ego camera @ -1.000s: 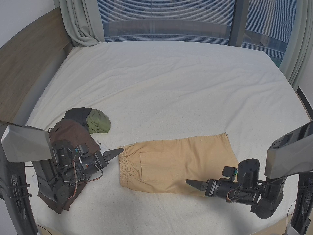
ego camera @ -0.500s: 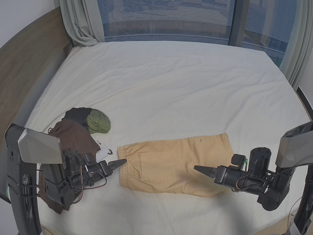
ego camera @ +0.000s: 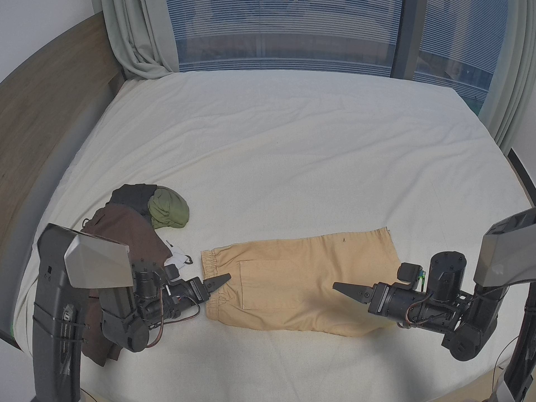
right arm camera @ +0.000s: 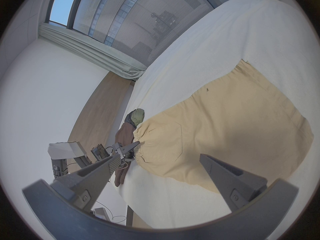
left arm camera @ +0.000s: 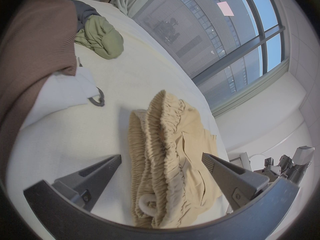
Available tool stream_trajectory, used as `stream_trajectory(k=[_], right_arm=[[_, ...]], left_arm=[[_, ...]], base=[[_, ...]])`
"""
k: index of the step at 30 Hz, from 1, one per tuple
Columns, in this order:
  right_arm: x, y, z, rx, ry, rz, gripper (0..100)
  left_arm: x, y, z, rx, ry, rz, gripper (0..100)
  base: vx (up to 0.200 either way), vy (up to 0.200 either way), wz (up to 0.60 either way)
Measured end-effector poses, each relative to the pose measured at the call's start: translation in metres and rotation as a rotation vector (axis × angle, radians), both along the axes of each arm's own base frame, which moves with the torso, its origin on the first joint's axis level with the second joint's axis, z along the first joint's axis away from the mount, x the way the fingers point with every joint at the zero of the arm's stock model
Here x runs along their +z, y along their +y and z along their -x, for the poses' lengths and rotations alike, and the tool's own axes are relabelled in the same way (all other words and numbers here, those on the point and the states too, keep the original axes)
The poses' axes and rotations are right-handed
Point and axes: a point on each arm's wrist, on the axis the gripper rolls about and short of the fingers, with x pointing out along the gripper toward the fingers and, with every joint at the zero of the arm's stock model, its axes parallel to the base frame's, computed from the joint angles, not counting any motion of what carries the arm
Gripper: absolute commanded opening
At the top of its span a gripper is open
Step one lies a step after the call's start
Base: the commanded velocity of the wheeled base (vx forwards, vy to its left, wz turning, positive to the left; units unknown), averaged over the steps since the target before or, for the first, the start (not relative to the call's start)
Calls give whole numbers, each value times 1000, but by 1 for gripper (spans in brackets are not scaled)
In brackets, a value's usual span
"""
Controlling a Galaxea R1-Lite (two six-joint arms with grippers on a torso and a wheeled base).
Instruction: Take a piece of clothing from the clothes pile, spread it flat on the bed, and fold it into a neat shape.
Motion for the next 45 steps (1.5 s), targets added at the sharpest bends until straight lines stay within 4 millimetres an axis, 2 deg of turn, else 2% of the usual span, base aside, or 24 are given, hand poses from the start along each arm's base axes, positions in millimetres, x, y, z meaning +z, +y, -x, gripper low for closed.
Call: stream_trajectory(k=[11,22,23,34,45], right_arm=[[0,1,0,2,-2,-1,100],[0,1,-1,3,-2,-1,100],[0,1,-1,2,-2,-2,100],[-1,2,-1,4,-2,-1,100],[-1,1,-2,-2,-1,0,100]], left_arm=[[-14,-15,-13,-4,-25,4,100],[-16,-24,-20,-7,-26,47,100],[-16,-24,-20,-7,-26,47,0],[-21,-22,-11,11,14,31,0],[5,-18,-1,28,8,51,0]], base=[[0,0,0],[0,0,0],[0,0,0],[0,0,0],[0,0,0]])
